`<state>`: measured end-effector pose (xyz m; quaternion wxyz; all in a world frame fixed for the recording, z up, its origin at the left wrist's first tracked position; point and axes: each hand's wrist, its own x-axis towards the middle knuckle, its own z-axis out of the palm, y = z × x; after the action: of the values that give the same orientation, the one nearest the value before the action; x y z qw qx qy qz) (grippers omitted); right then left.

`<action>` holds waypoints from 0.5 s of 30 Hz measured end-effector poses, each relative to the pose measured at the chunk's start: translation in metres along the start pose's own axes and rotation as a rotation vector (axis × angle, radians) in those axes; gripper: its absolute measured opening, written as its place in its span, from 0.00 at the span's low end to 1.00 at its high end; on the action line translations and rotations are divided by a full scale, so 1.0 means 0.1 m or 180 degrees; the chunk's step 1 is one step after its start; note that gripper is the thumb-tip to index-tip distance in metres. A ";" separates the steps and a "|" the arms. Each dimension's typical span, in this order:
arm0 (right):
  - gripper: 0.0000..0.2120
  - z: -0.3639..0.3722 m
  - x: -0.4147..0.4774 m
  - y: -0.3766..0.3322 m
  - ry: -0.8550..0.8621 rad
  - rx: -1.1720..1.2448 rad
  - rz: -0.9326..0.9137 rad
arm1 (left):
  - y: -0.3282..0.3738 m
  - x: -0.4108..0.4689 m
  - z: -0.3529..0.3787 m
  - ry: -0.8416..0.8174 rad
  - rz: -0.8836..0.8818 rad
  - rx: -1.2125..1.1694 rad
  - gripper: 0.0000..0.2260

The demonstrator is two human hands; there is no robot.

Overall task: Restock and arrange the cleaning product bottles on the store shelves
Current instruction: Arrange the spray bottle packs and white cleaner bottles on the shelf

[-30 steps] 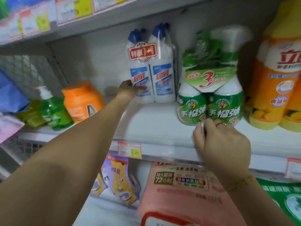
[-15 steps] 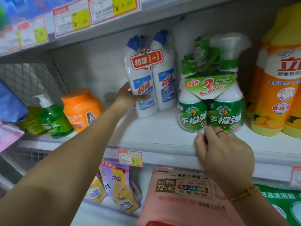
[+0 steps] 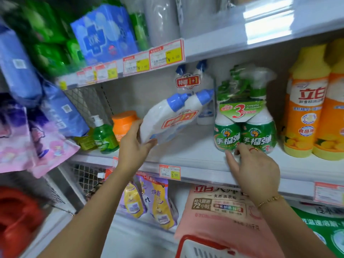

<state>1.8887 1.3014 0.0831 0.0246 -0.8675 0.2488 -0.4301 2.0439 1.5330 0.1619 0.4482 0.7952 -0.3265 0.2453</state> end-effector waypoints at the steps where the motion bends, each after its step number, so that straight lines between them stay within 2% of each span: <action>1: 0.14 -0.05 0.02 -0.01 -0.0015 0.0329 0.0200 | 0.05 -0.08 -0.10 0.0050 -0.0007 0.0000 0.24; 3: 0.11 -0.17 0.07 -0.08 -0.0028 0.1346 0.0654 | 0.15 -0.22 -0.29 0.0180 -0.0030 0.0013 0.23; 5: 0.13 -0.28 0.09 -0.23 -0.0052 0.2651 0.0871 | 0.25 -0.33 -0.49 0.0267 0.0023 -0.0059 0.23; 8: 0.28 -0.47 0.10 -0.59 -0.0770 0.4379 0.0864 | 0.41 -0.52 -0.81 0.0318 0.0048 -0.0099 0.27; 11: 0.39 -0.57 0.06 -0.94 -0.1433 0.4897 0.0497 | 0.58 -0.73 -1.02 0.0456 -0.0152 -0.0352 0.25; 15: 0.36 -0.72 -0.04 -1.20 -0.1756 0.5007 0.0184 | 0.82 -0.99 -1.21 0.0464 -0.0339 -0.0923 0.24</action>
<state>1.8811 1.4205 0.1566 0.6944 -0.6647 -0.1170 -0.2497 1.9058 1.6362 0.1974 0.5931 0.7185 -0.2825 0.2285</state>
